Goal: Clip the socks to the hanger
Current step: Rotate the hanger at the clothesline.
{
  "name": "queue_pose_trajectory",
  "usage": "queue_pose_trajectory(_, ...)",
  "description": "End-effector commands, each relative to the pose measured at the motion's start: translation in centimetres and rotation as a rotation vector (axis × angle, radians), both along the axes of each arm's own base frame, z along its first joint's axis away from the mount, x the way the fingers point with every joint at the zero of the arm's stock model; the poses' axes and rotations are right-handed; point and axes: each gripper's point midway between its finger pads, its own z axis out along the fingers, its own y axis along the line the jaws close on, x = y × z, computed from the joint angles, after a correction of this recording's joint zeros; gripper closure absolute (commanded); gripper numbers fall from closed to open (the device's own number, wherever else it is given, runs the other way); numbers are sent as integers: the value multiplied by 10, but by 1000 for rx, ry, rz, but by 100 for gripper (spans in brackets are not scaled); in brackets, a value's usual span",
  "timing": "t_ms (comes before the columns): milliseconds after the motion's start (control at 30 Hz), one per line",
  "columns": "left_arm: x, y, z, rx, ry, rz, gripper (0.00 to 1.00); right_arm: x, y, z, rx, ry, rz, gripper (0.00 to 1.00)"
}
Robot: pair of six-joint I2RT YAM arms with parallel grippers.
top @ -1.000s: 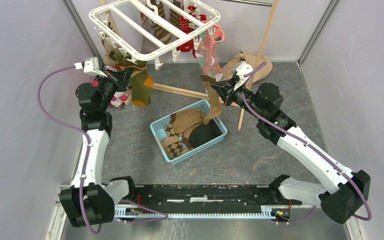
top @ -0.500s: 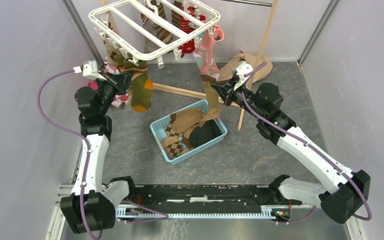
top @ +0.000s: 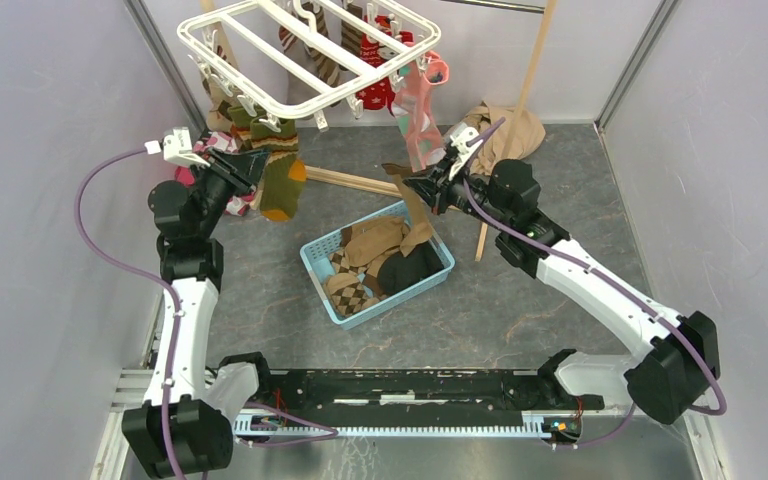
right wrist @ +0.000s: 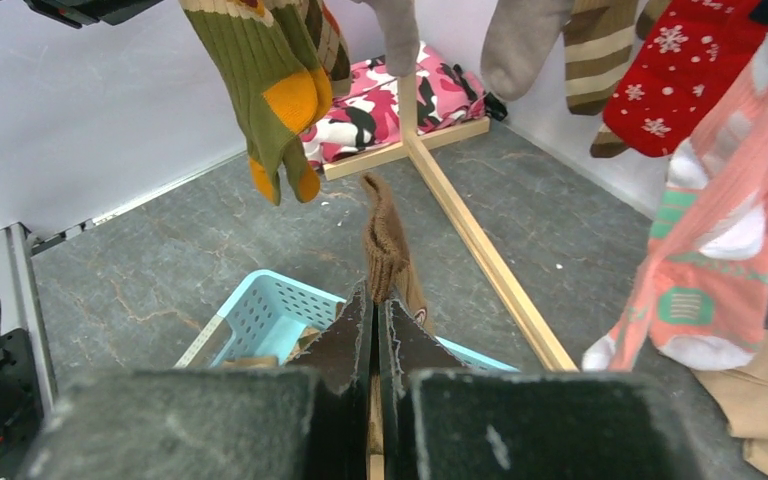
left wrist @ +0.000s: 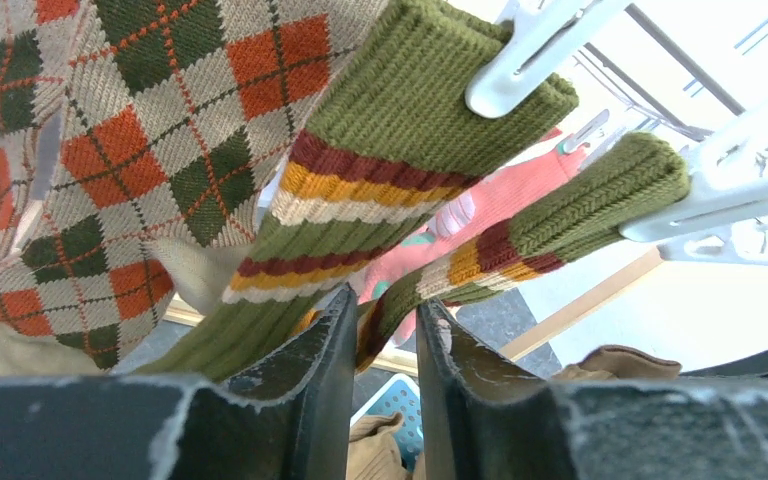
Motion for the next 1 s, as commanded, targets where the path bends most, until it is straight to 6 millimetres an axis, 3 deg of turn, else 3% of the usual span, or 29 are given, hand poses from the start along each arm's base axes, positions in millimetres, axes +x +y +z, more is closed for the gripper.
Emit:
queue_pose_trajectory(0, -16, -5, 10, -31, -12, -19, 64, -5, 19, 37, 87, -45, 56, 100)
queue_pose_trajectory(200, -24, -5, 11, -27, -2, -5, 63, -6, 58, 23, 117, 24, 58, 100)
queue_pose_trajectory(467, -46, 9, 18, 49, 22, 102, 49, -12, 107, 13, 241, 104, 52, 100)
queue_pose_trajectory(667, -64, 13, 34, 100, 6, 141, 38, -11, 146, 5, 289, 165, 37, 100)
queue_pose_trajectory(767, -75, 0, 52, 93, -55, 73, 36, -15, 159, 6, 291, 170, 67, 100)
queue_pose_trajectory(900, -97, -37, 88, 41, -215, -146, 35, -22, 162, 5, 283, 168, 88, 100)
queue_pose_trajectory(967, -107, -51, 101, 14, -277, -238, 30, -24, 163, 4, 283, 167, 96, 100)
